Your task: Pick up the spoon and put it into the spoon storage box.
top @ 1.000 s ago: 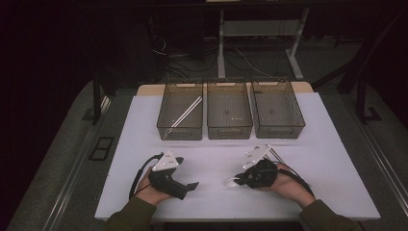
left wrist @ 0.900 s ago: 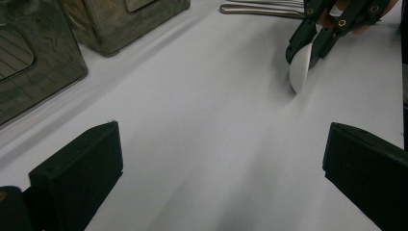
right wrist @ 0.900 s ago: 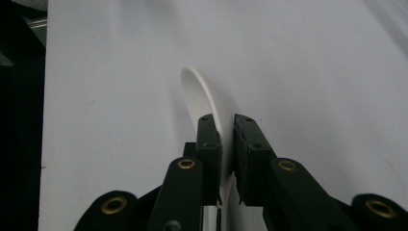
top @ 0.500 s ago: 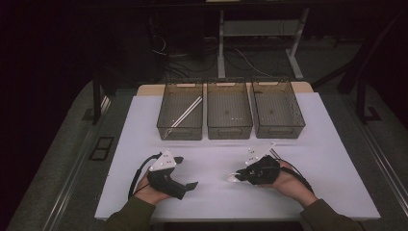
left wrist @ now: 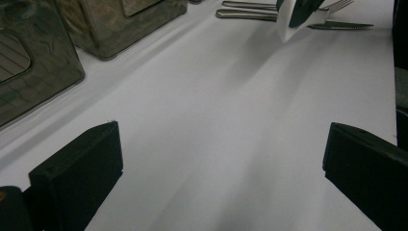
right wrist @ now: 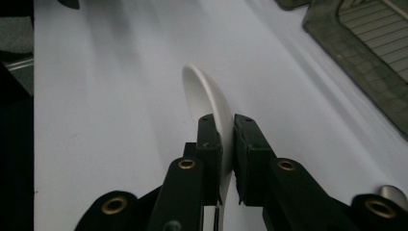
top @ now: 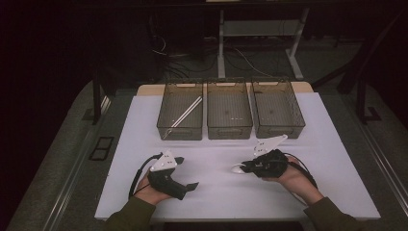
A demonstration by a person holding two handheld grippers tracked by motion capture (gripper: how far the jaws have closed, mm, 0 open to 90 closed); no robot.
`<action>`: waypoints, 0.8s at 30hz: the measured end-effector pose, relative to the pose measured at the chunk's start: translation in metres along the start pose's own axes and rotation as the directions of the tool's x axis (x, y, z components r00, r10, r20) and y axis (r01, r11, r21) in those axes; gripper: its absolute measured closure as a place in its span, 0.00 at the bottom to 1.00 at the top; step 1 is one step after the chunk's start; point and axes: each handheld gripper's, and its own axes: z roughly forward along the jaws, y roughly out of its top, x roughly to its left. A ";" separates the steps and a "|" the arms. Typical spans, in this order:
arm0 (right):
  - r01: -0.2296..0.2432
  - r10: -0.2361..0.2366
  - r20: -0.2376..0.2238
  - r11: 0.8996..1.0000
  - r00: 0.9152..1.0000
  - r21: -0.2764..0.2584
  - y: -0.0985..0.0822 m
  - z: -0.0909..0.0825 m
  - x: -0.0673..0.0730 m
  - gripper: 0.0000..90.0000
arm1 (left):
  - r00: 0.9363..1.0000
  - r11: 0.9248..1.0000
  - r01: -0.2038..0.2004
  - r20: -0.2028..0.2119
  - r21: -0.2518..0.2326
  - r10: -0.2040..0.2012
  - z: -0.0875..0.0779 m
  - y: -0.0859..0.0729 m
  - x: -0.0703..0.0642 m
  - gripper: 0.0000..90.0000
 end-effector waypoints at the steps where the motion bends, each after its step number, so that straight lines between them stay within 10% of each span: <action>1: -0.008 0.008 0.004 1.000 1.000 -0.007 0.000 -0.002 -0.001 0.91 | 1.000 1.000 0.000 0.000 0.001 0.000 0.000 0.000 0.000 0.00; 24: -0.080 0.091 0.081 0.988 0.993 -0.130 0.019 -0.026 -0.039 0.91 | 1.000 1.000 0.003 0.001 -0.003 -0.003 0.001 0.000 0.001 0.00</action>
